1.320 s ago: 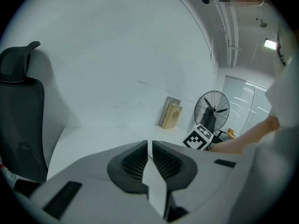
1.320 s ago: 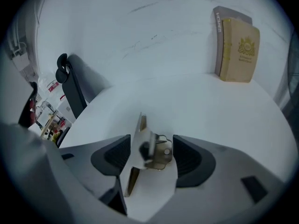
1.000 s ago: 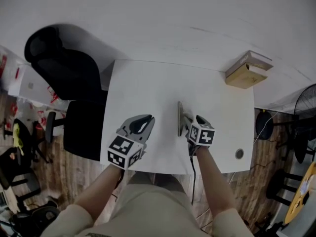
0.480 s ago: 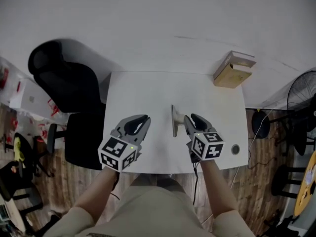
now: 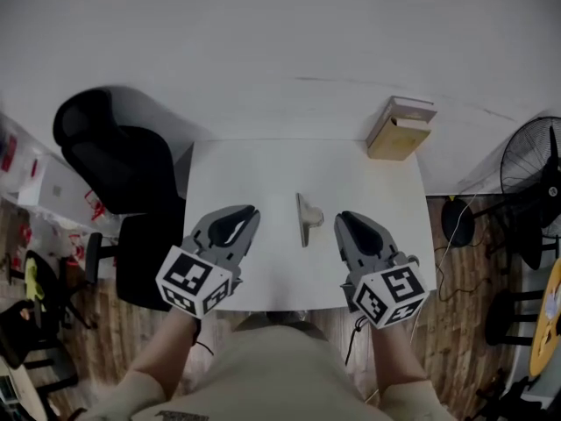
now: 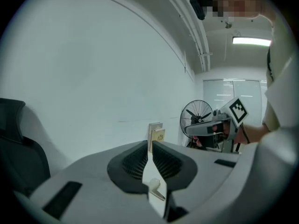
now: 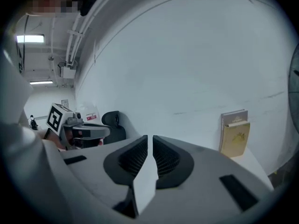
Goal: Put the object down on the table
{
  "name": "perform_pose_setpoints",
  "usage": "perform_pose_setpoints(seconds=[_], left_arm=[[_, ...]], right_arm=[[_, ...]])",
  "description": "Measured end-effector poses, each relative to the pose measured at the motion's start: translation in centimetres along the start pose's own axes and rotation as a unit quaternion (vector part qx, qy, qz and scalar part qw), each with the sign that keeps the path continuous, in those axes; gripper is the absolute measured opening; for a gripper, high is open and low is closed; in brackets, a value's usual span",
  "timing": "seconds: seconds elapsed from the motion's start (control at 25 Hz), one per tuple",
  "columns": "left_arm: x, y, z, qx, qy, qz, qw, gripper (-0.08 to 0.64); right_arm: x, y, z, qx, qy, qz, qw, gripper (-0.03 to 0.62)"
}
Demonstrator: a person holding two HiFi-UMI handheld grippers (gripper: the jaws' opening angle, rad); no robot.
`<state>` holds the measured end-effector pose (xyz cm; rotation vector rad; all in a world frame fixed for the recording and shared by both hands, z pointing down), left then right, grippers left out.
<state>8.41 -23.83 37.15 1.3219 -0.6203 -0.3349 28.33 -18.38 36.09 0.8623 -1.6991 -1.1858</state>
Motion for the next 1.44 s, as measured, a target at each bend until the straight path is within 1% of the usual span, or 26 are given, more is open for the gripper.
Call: perform_pose_setpoints(seconds=[0.2, 0.4, 0.52, 0.64, 0.84, 0.96, 1.2, 1.32, 1.44], left_arm=[[-1.5, -2.4, -1.8, 0.023, 0.019, -0.019, 0.9994, 0.044], [-3.1, -4.3, -3.7, 0.026, 0.037, -0.047, 0.9979, 0.044], [-3.9, -4.7, -4.3, 0.029, 0.036, -0.053, 0.9975, 0.044], [-4.7, -4.8, -4.5, 0.030, 0.025, -0.051, 0.9979, 0.045], [-5.0, -4.4, -4.3, 0.016, 0.014, -0.054, 0.9983, 0.044], [-5.1, -4.6, -4.2, 0.016, 0.013, -0.058, 0.9981, 0.044], [-5.2, -5.1, -4.3, 0.020, 0.013, -0.064, 0.9977, 0.044], [-5.0, -4.9, -5.1, 0.017, 0.020, -0.062, 0.9978, 0.045], [-5.2, -4.8, -5.2, 0.022, 0.026, -0.059, 0.9977, 0.044]], right_arm=[[-3.2, -3.3, 1.7, -0.019, -0.002, -0.044, 0.999, 0.047], [-5.2, -4.3, 2.1, -0.040, 0.026, -0.068, 0.997, 0.026], [-6.4, -4.4, 2.5, -0.036, 0.028, -0.068, 0.997, 0.022], [-7.4, -4.4, 3.6, -0.030, 0.016, -0.067, 0.997, 0.023], [-7.6, -4.0, 4.6, -0.036, 0.000, -0.057, 0.998, 0.023], [-7.5, -3.8, 4.6, -0.027, -0.004, -0.058, 0.998, 0.023], [-7.6, -4.0, 3.8, -0.018, 0.011, -0.067, 0.998, 0.023], [-8.3, -3.9, 3.4, -0.025, 0.019, -0.057, 0.998, 0.023], [-8.6, -3.6, 3.2, -0.031, 0.027, -0.044, 0.998, 0.023]])
Point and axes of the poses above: the fingertips, and each gripper's own axes: x forward along the fingers, z to its left, y out of its underside, the point moved 5 cm from there along -x, backward along the fingers, and after that the axes turned 1 degree about -y, right-handed, at the moved point
